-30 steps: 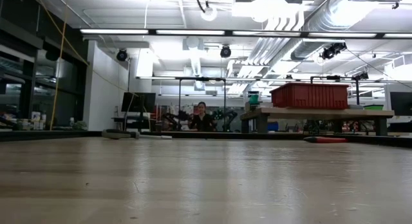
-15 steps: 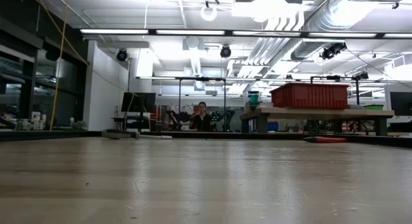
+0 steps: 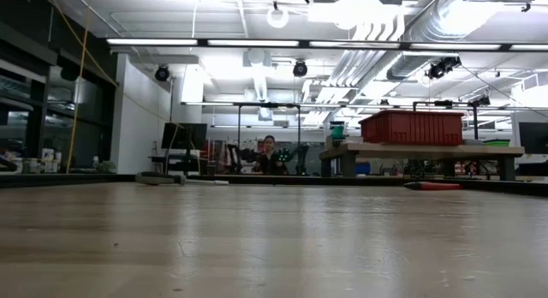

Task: Coil cords
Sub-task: Coil the black wire on the black spool

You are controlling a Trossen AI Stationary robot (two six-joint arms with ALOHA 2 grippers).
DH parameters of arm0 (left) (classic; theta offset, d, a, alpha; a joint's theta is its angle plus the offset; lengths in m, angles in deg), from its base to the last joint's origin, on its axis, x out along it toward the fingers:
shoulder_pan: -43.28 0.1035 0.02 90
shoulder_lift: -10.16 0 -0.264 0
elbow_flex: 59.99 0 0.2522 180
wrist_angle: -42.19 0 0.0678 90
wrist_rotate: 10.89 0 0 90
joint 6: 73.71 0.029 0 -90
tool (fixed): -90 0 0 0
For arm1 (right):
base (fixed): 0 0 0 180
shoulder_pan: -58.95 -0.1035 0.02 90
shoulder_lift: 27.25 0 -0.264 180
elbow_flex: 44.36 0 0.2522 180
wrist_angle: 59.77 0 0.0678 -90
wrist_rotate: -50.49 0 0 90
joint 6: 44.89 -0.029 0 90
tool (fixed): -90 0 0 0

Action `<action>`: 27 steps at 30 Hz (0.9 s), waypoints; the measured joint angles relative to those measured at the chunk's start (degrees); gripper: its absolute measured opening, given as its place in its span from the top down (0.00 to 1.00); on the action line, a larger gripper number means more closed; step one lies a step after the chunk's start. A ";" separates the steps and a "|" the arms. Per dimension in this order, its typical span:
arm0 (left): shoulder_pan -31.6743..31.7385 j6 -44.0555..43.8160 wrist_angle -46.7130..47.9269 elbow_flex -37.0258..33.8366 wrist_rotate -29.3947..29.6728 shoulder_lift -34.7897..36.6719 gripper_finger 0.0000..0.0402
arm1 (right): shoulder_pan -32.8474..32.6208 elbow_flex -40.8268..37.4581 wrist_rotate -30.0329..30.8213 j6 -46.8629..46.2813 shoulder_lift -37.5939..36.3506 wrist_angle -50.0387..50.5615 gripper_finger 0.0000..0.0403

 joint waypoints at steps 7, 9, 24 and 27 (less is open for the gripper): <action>0.34 0.33 17.25 0.01 -6.03 1.32 1.00 | -0.07 -0.06 -1.74 -0.22 -2.59 3.52 1.00; 0.26 0.71 22.08 0.01 -6.84 1.30 1.00 | -0.07 -0.07 -2.12 -0.15 -3.43 4.28 1.00; -7.25 9.39 40.87 0.01 -6.41 -4.17 1.00 | 2.26 -0.07 -2.42 0.57 -8.56 5.38 1.00; -9.92 10.25 40.55 0.01 -8.22 -6.16 1.00 | 3.37 -0.07 -2.61 0.66 -8.60 5.34 1.00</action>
